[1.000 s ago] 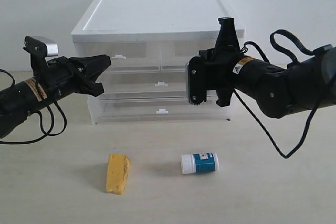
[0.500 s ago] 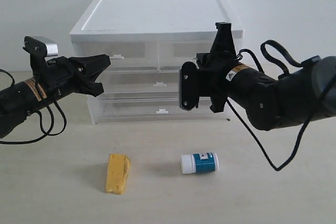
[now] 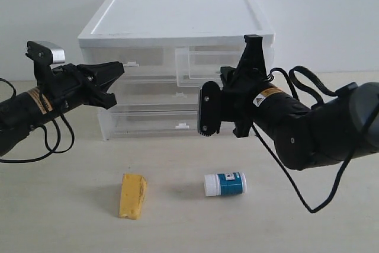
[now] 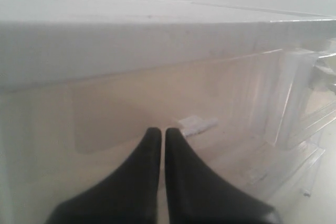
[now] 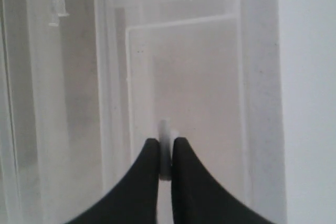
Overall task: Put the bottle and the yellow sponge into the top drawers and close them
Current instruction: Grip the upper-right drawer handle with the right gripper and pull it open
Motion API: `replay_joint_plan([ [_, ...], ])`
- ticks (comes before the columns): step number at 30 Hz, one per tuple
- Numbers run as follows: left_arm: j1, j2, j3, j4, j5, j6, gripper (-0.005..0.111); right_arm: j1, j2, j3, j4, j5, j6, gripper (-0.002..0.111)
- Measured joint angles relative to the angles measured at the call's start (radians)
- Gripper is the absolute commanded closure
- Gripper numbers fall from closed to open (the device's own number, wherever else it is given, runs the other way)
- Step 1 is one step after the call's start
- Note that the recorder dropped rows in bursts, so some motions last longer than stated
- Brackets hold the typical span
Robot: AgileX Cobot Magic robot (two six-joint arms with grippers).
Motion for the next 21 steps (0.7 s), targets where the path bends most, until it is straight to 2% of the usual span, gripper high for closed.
replay_joint_plan([
  [6, 0.000, 0.000, 0.000, 0.000, 0.000, 0.000, 0.103, 0.054, -0.063, 0.062, 0.009, 0.094, 0.000, 0.108],
  [12, 0.000, 0.000, 0.000, 0.000, 0.000, -0.004, 0.103, 0.070, -0.152, 0.142, 0.013, 0.083, 0.000, 0.108],
  [18, 0.000, 0.000, 0.000, 0.000, 0.000, -0.014, 0.103, 0.105, -0.190, 0.150, 0.050, 0.052, 0.000, 0.107],
  [21, 0.000, 0.000, 0.000, 0.000, 0.000, -0.016, 0.103, 0.107, -0.192, 0.150, 0.089, 0.045, -0.018, 0.094],
])
